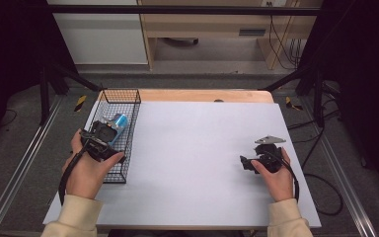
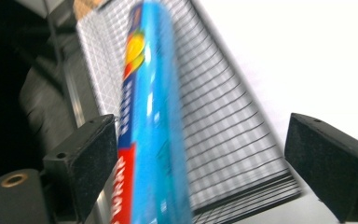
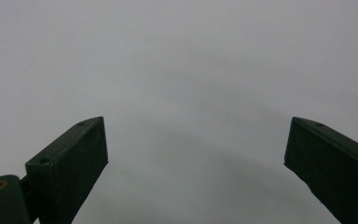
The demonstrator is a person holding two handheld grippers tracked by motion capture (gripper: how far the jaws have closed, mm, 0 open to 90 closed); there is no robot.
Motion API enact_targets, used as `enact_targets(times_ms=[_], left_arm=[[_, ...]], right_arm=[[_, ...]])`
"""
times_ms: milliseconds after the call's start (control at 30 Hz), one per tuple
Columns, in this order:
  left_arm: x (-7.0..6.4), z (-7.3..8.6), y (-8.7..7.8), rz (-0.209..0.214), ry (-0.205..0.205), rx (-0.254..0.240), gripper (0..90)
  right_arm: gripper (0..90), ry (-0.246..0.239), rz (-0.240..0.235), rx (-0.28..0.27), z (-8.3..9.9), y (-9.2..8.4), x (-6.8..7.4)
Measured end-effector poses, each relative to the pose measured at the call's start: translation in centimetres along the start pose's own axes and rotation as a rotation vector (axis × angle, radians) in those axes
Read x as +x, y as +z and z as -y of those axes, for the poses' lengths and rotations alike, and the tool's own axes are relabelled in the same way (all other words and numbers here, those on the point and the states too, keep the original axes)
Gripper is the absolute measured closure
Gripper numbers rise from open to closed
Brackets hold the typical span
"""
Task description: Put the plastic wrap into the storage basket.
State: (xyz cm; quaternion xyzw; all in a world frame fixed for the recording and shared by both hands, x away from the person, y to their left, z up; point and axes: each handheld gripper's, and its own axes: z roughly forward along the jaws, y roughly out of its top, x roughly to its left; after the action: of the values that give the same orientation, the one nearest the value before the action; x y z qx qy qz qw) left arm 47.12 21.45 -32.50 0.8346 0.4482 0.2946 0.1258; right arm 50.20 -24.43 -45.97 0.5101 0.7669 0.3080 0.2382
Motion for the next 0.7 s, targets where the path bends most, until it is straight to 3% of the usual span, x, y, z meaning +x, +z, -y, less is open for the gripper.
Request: enact_targets(times_ms=[167,400,500,633,700], left_arm=[[-1.0,-0.6,-0.8,0.055,0.049,-0.091,4.9],[-2.9,-1.7,-1.0,0.227,0.126,-0.253,4.3],[-3.9,-2.1,-0.7,0.271,0.155,-0.292,4.3],[-5.0,-2.8,0.5,0.378,0.175,-0.347,4.8],[-5.6,-3.2,1.3,0.395,0.187,-0.371,5.0]], right_arm=[[6.0,-0.006,0.006,-0.025,-0.2,-0.3,0.2],[5.1,-0.01,0.034,-0.076,-0.2,-1.4,0.1],[4.7,-0.007,0.056,-0.099,0.1,-2.1,0.0],[4.6,0.001,0.08,-0.117,0.6,-3.1,0.1],[4.6,0.003,0.08,-0.122,1.0,-3.5,0.4]])
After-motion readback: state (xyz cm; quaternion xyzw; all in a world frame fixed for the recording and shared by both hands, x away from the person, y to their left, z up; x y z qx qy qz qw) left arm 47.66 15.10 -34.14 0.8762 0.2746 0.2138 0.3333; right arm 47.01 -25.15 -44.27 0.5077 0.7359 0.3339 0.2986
